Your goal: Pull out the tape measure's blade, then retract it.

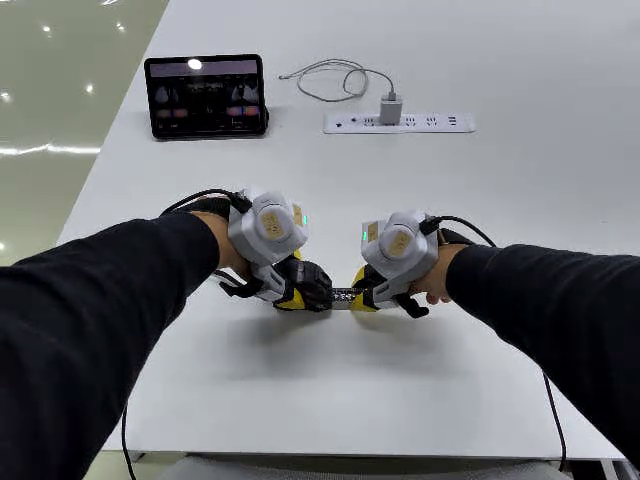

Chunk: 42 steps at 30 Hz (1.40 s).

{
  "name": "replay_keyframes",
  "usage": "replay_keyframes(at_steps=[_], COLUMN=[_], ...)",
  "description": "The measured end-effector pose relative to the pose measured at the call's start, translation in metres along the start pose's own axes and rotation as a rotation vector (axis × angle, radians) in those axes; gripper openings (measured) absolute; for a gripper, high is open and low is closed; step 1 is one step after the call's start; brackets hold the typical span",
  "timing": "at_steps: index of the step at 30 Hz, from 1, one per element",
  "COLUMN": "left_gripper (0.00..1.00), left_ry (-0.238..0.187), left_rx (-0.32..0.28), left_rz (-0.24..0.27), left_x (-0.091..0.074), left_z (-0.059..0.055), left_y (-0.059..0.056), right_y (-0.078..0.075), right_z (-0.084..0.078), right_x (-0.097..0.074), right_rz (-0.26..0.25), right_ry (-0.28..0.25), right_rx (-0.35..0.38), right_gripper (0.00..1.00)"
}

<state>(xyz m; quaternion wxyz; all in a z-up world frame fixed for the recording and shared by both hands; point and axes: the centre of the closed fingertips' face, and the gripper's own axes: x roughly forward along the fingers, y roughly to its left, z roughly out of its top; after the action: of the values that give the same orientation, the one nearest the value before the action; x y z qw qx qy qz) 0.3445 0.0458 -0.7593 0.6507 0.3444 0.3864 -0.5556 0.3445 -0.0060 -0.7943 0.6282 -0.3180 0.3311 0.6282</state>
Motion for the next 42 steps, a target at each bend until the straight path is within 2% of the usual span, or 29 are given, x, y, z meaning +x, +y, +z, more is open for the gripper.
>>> replay_keyframes(at_steps=[22,42], left_gripper=[0.32,0.32], left_ry=[-0.012,-0.017], left_rx=[-0.012,-0.013], left_rz=[0.022,0.023], left_x=[0.002,0.003], left_z=[-0.002,-0.002], left_y=[0.003,0.003], right_y=[-0.001,-0.002], right_z=[-0.011,-0.026], right_x=[-0.008,-0.018], right_rz=[-0.004,-0.014], right_ry=[0.011,0.015], right_rx=[0.017,0.026], right_gripper=[0.10,0.10])
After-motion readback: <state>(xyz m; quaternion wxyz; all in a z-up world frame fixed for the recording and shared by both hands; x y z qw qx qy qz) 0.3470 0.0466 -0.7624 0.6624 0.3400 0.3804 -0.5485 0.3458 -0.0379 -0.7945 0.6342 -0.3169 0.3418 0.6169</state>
